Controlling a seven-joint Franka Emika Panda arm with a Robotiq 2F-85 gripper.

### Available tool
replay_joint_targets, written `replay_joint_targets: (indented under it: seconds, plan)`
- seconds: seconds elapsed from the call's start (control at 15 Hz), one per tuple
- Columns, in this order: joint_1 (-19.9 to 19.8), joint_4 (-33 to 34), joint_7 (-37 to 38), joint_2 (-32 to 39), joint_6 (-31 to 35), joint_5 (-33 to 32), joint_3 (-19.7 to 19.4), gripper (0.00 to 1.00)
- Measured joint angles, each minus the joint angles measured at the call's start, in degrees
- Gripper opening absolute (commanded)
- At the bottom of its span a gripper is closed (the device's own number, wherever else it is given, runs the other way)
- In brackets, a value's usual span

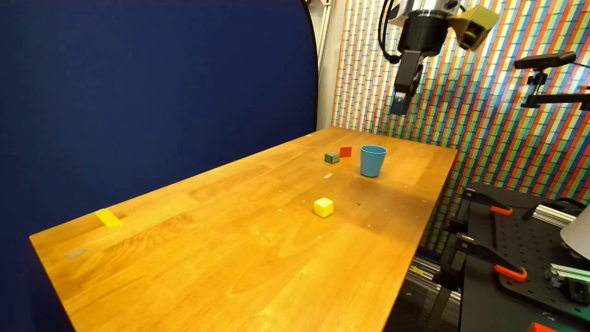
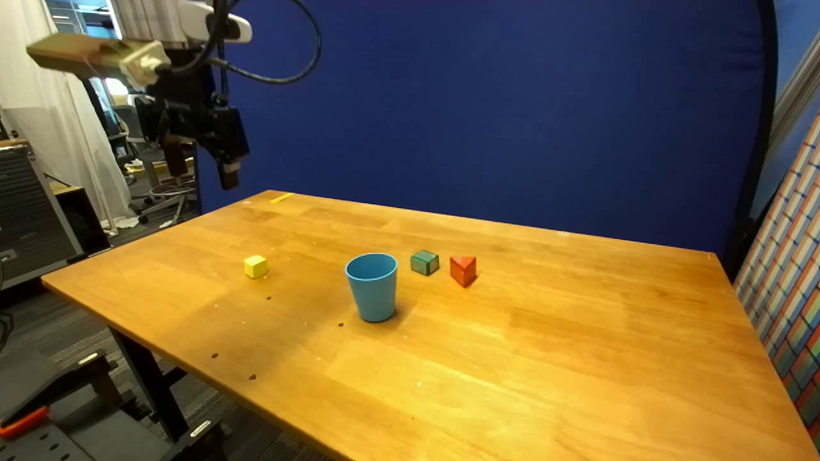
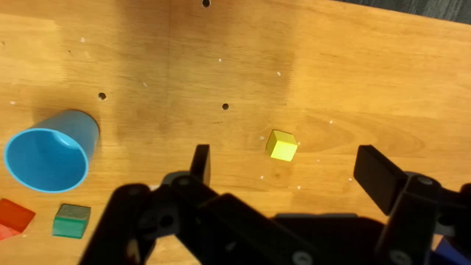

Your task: Put the yellow block in the blue cup

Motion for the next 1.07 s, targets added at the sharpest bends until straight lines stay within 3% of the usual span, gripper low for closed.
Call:
replay_joint_targets:
  seconds: [0.4, 0.73, 1.07]
  plan:
    - [1.0, 10.1, 1.8, 22.1, 6.9, -0.5, 5.6, 1.0]
    - [1.0, 22.1, 2.9, 39.1, 7.8, -2.8, 6.5, 1.0]
    - [0.8, 29.9, 3.7, 49.7, 7.8, -3.6, 6.5, 1.0]
